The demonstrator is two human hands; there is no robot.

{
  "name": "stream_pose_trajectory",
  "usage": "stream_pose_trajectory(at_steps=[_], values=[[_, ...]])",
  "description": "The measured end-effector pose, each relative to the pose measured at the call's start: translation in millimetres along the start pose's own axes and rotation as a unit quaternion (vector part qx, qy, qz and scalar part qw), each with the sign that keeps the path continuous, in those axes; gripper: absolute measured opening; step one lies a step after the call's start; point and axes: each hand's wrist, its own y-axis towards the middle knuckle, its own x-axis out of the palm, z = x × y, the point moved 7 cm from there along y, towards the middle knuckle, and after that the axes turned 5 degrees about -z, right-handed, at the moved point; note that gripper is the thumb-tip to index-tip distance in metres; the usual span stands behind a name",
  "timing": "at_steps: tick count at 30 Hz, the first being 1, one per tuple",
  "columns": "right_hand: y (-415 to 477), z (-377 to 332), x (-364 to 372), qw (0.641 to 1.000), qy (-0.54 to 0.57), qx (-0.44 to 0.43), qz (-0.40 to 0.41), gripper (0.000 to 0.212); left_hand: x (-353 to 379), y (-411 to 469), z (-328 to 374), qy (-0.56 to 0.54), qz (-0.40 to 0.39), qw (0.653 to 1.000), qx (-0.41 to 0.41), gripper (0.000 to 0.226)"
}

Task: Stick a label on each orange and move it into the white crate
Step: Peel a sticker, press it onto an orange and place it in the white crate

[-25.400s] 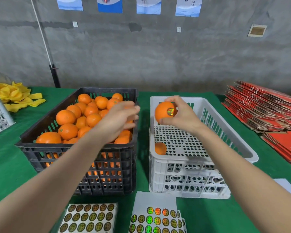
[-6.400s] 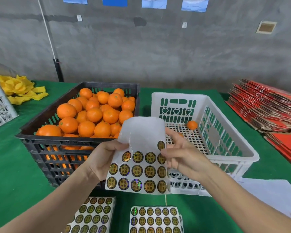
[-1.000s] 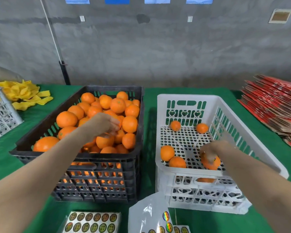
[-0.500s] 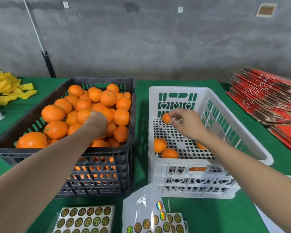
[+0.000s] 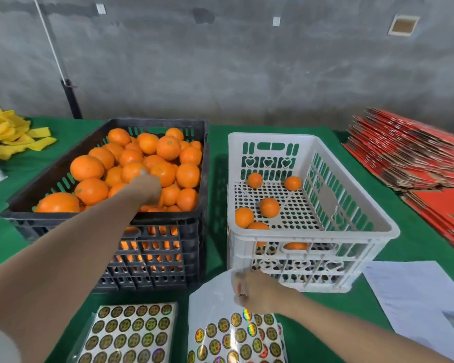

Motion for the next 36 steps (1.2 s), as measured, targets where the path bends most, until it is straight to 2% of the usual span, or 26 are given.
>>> stream_pose_trajectory(at_steps=[2, 5, 8, 10, 12, 14, 15, 16, 18, 19, 21, 23, 24, 27, 30, 31, 34, 36], values=[[6, 4, 5, 0.995, 0.095, 0.018, -0.003, 0.016, 0, 0, -3, -0.040, 0.019, 0.999, -0.013, 0.033], [8, 0, 1, 0.976, 0.210, 0.043, 0.037, 0.016, -5, -5, -4, -0.085, 0.048, 0.995, -0.019, 0.050], [3, -7, -5, 0.964, 0.253, 0.033, 0.074, 0.028, -7, -9, -7, -0.083, 0.075, 0.994, -0.005, 0.052], [-6, -18, -12, 0.965, 0.251, -0.004, 0.079, 0.027, -14, -10, -15, -0.074, 0.104, 0.992, -0.016, 0.057], [-19, -29, -21, 0.966, 0.239, -0.051, 0.081, 0.031, -25, -17, -28, -0.116, 0.134, 0.983, -0.037, 0.068], [-35, -39, -28, 0.958, 0.260, -0.095, 0.080, 0.034, -44, -36, -48, -0.254, 0.212, 0.942, -0.050, 0.063], [-43, -42, -32, 0.947, 0.291, -0.112, 0.077, 0.037, -56, -50, -57, -0.341, 0.248, 0.906, -0.035, 0.049], [-51, -44, -34, 0.933, 0.327, -0.127, 0.076, 0.039, -62, -68, -62, -0.447, 0.263, 0.855, 0.004, 0.033], [-61, -45, -38, 0.915, 0.369, -0.140, 0.090, 0.041, -67, -95, -50, -0.628, 0.215, 0.737, 0.130, 0.015], [-65, -43, -39, 0.910, 0.376, -0.143, 0.103, 0.039, -69, -114, -31, -0.650, 0.173, 0.712, 0.201, 0.017], [-69, -42, -41, 0.906, 0.379, -0.143, 0.124, 0.034, -56, -152, 12, -0.646, 0.069, 0.699, 0.299, 0.033], [-71, -40, -41, 0.900, 0.392, -0.135, 0.137, 0.031, -33, -184, 46, -0.689, -0.038, 0.636, 0.345, 0.054], [-72, -39, -41, 0.891, 0.412, -0.132, 0.139, 0.029, -20, -195, 59, -0.705, -0.071, 0.609, 0.357, 0.054], [-73, -31, -39, 0.857, 0.483, -0.118, 0.137, 0.027, 13, -204, 88, -0.717, -0.129, 0.602, 0.328, 0.049], [-73, -24, -38, 0.831, 0.530, -0.114, 0.121, 0.026, 33, -195, 92, -0.705, -0.131, 0.640, 0.276, 0.081], [-74, -24, -38, 0.826, 0.539, -0.116, 0.117, 0.028, 38, -192, 93, -0.702, -0.136, 0.647, 0.264, 0.082], [-77, -21, -40, 0.820, 0.545, -0.109, 0.135, 0.029, 47, -183, 103, -0.736, -0.168, 0.617, 0.223, 0.031], [-79, -19, -41, 0.822, 0.539, -0.098, 0.155, 0.029, 51, -177, 109, -0.764, -0.203, 0.581, 0.196, 0.028]])
